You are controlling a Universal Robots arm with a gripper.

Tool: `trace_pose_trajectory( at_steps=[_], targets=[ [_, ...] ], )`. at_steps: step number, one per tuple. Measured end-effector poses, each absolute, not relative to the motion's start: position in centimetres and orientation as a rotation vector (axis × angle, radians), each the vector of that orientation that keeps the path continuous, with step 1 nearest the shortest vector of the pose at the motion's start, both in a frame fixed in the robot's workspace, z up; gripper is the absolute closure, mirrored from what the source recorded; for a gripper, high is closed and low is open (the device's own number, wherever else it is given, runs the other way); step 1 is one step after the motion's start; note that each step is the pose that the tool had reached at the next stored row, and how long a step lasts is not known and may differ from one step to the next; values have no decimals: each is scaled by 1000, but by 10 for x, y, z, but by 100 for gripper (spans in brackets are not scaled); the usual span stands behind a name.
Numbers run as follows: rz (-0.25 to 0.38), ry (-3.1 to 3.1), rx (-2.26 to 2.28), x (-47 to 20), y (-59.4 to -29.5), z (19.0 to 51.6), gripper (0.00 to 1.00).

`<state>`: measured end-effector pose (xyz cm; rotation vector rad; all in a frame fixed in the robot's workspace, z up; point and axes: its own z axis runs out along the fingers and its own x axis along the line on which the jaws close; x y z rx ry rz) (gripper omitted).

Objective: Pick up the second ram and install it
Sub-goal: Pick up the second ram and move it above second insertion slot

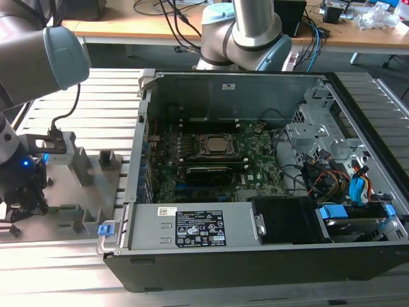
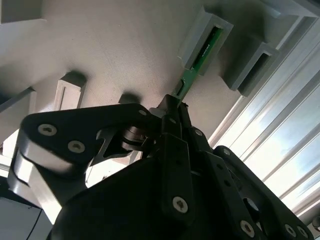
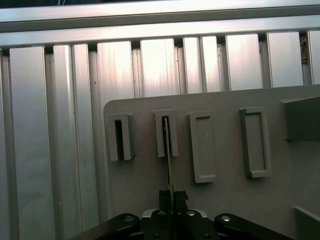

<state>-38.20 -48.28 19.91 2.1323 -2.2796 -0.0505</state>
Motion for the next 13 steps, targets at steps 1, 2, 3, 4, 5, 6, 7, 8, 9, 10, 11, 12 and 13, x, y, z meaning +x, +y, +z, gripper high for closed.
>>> trace_pose_trajectory(
  at_steps=[1, 2, 3, 4, 5, 6, 7, 8, 9, 10, 11, 12, 13],
  targets=[
    [-50, -2280, 2132, -382, -483, 199, 86],
    [-51, -2280, 2132, -382, -483, 199, 86],
    [-51, -2280, 2132, -382, -483, 199, 86],
    [-51, -2280, 2132, -382, -483, 199, 86],
    [-51, -2280, 2132, -382, -483, 199, 86],
    [-51, -2279, 2132, -382, -483, 199, 86],
    [-51, -2279, 2132, -382, -483, 198, 86],
    [-51, -2280, 2132, -382, -483, 198, 86],
    [-51, -2279, 2132, -382, -483, 198, 86],
    [-50, -2279, 2132, -382, -483, 198, 86],
    [-47, -2278, 2131, -382, -483, 198, 86],
    [-46, -2278, 2131, -382, -483, 199, 86],
    [-46, -2278, 2131, -382, -483, 199, 86]
  ],
)
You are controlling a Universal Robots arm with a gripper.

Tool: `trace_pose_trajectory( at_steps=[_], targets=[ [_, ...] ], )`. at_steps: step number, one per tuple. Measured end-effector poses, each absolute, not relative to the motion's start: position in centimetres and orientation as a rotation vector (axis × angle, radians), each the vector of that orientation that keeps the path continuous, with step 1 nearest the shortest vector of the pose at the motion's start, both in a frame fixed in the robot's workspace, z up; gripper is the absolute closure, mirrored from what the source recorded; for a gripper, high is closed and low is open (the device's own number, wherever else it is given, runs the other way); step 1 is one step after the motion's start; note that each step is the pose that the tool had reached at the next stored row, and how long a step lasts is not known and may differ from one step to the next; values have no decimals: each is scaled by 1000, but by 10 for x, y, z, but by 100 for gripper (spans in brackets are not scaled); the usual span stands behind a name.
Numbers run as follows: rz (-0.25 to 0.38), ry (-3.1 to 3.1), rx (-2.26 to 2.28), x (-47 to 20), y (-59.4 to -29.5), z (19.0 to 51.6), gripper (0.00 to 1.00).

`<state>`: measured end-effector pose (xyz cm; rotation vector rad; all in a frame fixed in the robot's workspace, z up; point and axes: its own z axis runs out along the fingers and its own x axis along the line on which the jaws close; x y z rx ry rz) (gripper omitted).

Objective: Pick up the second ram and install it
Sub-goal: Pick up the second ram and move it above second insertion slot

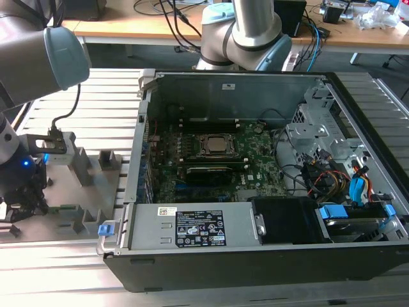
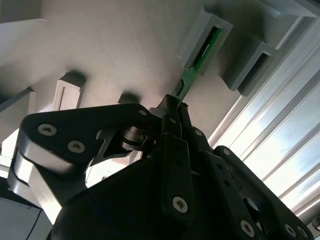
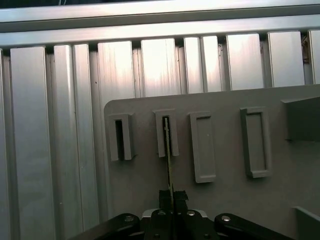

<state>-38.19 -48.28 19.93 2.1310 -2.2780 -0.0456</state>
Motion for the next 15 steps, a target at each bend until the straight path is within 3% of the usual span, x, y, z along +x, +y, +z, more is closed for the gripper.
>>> trace_pose_trajectory(
  at_steps=[15],
  targets=[
    [-46, -2278, 2131, -382, -483, 224, 86]
  ],
)
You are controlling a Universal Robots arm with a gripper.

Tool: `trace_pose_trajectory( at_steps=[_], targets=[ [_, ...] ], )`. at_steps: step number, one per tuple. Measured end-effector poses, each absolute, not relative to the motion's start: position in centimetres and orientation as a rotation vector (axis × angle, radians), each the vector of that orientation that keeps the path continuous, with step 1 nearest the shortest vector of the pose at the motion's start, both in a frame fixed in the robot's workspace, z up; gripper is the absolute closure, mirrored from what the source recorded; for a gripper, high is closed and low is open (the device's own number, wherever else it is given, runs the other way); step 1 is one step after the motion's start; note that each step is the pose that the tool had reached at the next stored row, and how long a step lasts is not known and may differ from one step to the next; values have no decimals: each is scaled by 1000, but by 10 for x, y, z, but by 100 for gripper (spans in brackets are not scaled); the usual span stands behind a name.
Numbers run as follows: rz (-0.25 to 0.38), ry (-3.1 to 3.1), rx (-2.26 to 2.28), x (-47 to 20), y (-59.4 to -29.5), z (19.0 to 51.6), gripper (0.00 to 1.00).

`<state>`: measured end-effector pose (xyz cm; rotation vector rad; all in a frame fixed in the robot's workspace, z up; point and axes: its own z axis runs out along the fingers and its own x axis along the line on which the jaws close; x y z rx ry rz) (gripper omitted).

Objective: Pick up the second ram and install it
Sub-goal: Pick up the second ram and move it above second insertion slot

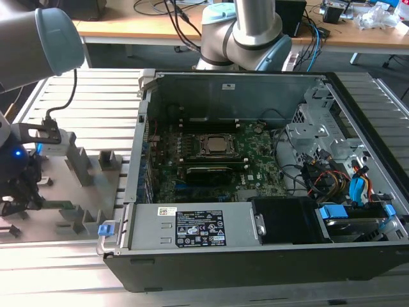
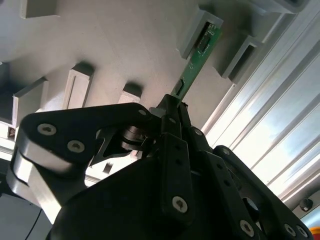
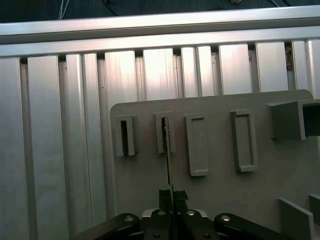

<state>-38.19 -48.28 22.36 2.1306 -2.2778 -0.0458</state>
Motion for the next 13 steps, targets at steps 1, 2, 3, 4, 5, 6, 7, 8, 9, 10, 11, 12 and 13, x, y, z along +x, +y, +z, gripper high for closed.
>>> trace_pose_trajectory(
  at_steps=[1, 2, 3, 4, 5, 6, 7, 8, 9, 10, 11, 12, 13],
  targets=[
    [-46, -2278, 2131, -382, -483, 224, 86],
    [-46, -2278, 2131, -382, -483, 225, 86],
    [-46, -2278, 2131, -382, -483, 225, 86],
    [-46, -2278, 2131, -382, -483, 226, 86],
    [-46, -2278, 2131, -382, -483, 228, 86],
    [-46, -2278, 2131, -382, -483, 229, 86],
    [-46, -2278, 2131, -382, -483, 229, 86],
    [-46, -2278, 2131, -382, -483, 230, 86],
    [-46, -2278, 2131, -382, -483, 231, 86],
    [-46, -2278, 2130, -382, -483, 232, 86],
    [-46, -2278, 2131, -382, -483, 232, 86],
    [-46, -2278, 2131, -382, -483, 233, 86],
    [-46, -2278, 2131, -382, -483, 234, 86]
  ],
)
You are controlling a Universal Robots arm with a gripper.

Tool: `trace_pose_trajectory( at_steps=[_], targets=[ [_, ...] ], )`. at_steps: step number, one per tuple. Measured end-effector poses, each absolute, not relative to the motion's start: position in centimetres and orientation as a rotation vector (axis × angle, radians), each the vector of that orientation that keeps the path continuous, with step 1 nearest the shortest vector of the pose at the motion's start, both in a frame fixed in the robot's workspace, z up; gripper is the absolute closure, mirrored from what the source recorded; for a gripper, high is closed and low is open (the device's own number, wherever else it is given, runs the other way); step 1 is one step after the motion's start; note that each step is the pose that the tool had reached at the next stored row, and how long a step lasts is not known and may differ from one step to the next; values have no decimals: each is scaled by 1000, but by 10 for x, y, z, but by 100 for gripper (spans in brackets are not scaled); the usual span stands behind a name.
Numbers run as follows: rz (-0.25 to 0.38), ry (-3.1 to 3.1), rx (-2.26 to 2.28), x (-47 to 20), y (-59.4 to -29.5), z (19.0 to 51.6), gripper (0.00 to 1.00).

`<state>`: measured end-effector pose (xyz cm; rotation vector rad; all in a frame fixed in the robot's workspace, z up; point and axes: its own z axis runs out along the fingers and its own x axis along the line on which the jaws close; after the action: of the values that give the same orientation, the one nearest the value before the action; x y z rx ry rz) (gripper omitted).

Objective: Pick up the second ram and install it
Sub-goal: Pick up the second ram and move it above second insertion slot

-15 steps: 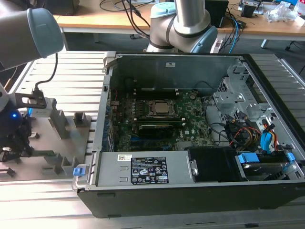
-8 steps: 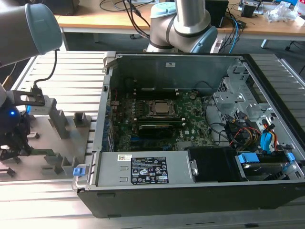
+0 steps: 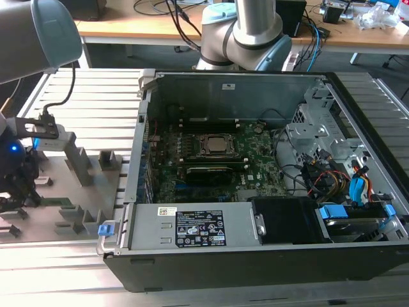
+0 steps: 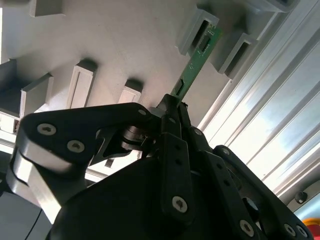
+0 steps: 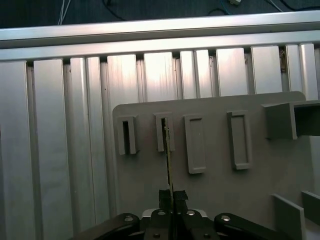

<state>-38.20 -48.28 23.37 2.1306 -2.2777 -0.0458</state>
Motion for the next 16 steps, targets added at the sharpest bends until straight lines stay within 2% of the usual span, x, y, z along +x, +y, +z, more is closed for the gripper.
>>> trace_pose_trajectory(
  at_steps=[16],
  targets=[
    [-46, -2278, 2131, -382, -483, 249, 86]
  ],
)
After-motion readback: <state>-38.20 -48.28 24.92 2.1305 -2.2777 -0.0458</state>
